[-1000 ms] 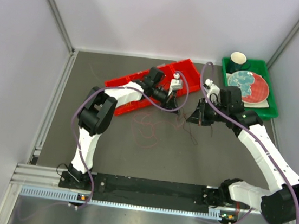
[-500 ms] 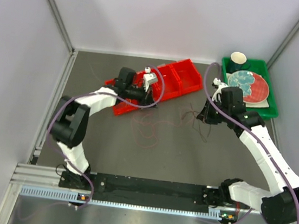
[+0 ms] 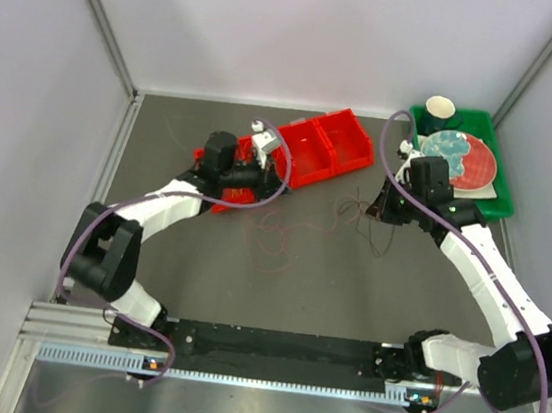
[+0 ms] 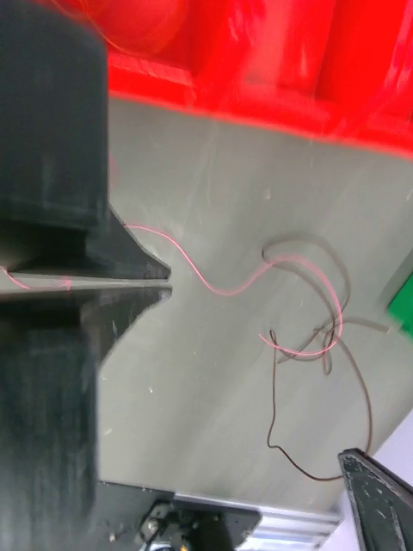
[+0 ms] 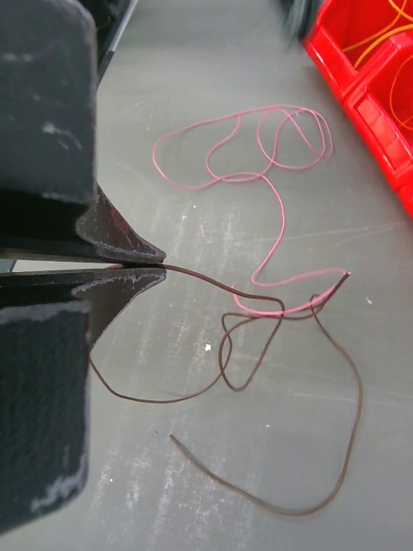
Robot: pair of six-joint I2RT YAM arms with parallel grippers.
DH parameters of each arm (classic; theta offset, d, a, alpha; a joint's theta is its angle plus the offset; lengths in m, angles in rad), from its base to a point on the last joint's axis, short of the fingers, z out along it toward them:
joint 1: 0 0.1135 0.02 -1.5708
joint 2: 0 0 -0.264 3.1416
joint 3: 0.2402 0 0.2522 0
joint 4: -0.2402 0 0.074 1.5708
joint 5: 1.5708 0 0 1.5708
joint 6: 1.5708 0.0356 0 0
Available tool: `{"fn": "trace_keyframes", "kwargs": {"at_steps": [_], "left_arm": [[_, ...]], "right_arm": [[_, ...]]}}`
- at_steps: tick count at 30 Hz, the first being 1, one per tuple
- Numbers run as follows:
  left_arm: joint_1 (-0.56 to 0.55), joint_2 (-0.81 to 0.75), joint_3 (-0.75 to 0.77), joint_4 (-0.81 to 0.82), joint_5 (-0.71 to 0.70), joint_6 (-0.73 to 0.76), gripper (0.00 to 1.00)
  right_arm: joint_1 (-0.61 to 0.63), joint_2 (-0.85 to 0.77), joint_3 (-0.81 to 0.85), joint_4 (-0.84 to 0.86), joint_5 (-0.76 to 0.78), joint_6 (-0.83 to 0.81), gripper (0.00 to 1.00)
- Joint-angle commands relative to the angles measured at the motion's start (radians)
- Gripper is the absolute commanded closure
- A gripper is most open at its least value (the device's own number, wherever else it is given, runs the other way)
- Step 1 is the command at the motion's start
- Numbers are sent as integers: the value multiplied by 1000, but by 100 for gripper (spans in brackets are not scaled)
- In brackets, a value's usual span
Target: Untangle the cables
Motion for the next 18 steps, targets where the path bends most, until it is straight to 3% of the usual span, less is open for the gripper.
{"fn": "trace_keyframes", "kwargs": {"at_steps": [1,4,5,6,18], "left_arm": [[-114,126,102,78,-30,-42,69],[-140,216,161,131,-16,-53,50],[-140,251,181,172,16,-68,6],[-143,265,191,180,29,-68,2],[-177,493,509,-26,56,62,8]], "right_arm": [[-5,-34,44,24,-31,-6,100],[-3,-39,40,21,-51,-11,100],[-5,-42,38,20,-52,-14,100],[-3,-49,38,18,-56,-14,100],[-3,-82,47,4,-79,-17,100]]}}
